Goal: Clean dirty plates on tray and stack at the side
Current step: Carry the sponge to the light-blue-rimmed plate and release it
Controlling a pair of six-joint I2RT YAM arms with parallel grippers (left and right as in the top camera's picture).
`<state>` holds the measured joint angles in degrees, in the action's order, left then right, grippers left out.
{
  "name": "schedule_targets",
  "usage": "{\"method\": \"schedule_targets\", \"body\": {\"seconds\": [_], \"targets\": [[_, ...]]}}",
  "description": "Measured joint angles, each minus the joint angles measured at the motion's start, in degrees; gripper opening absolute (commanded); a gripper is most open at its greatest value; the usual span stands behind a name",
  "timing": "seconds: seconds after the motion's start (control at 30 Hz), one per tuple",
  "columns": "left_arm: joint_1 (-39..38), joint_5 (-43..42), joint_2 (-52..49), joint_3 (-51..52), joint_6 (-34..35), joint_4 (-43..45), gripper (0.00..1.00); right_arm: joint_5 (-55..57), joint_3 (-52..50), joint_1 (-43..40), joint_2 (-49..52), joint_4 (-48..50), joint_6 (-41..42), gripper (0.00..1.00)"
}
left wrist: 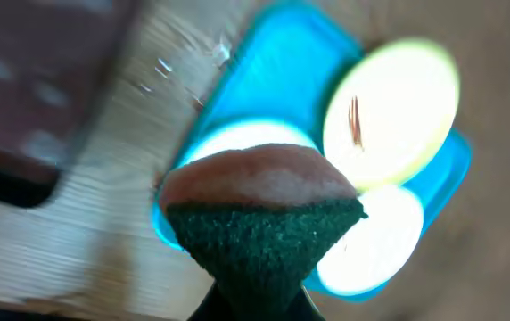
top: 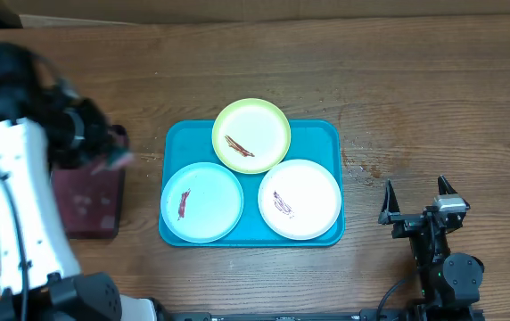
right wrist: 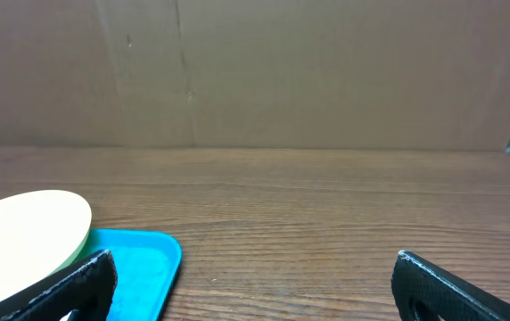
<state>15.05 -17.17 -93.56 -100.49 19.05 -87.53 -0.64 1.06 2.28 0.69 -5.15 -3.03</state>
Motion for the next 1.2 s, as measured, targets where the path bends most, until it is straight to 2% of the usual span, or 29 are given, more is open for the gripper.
{"method": "schedule_targets", "body": {"seconds": [0.13, 0.27, 0.4, 0.53, 0.67, 0.93, 0.97, 1.0, 1.07, 1.1, 1.13, 1.2], "targets": [[-9.01, -0.48, -0.48, 10.05, 0.00, 6.01, 0.04, 0.02, 0.00, 0.00, 0.00, 0.00, 0.02, 1.00], [-19.19, -0.94, -0.76, 22.67, 1.16, 17.64, 0.04, 0.02, 0.00, 0.00, 0.00, -0.07, 0.04, 1.00], [-25.44, 0.87, -1.07, 31.71, 5.75, 28.72, 0.04, 0.00, 0.00, 0.00, 0.00, -0.02, 0.04, 1.00], [-29.00, 4.15, -1.07, 38.38, 10.97, 36.17, 0.04, 0.00, 0.00, 0.00, 0.00, -0.02, 0.02, 1.00], [-31.01, 5.75, -1.07, 43.19, 13.42, 41.90, 0.04, 0.00, 0.00, 0.00, 0.00, 0.00, 0.02, 1.00], [-31.45, 12.13, -1.07, 45.86, 14.58, 42.56, 0.05, 0.00, 0.00, 0.00, 0.00, -0.04, 0.02, 1.00], [-31.41, 12.72, -1.07, 45.86, 14.73, 42.56, 0.08, 0.02, 0.00, 0.00, 0.00, -0.02, 0.02, 1.00], [-31.41, 13.20, -1.07, 45.86, 14.86, 42.53, 0.21, 0.02, 0.00, 0.00, 0.00, -0.02, 0.04, 1.00], [-31.41, 13.75, -1.07, 45.86, 15.13, 42.53, 0.72, 0.00, 0.00, 0.00, 0.00, -0.02, 0.02, 1.00], [-31.41, 13.94, -1.07, 45.86, 15.15, 42.45, 0.94, 0.00, 0.00, 0.00, 0.00, -0.04, 0.02, 1.00], [-31.41, 14.08, -1.07, 45.86, 15.17, 42.29, 1.00, 0.02, 0.00, 0.00, 0.00, -0.02, 0.02, 1.00], [-31.41, 14.43, -1.07, 45.86, 15.17, 41.48, 1.00, 0.02, 0.00, 0.00, 0.00, -0.04, 0.04, 1.00]]}}
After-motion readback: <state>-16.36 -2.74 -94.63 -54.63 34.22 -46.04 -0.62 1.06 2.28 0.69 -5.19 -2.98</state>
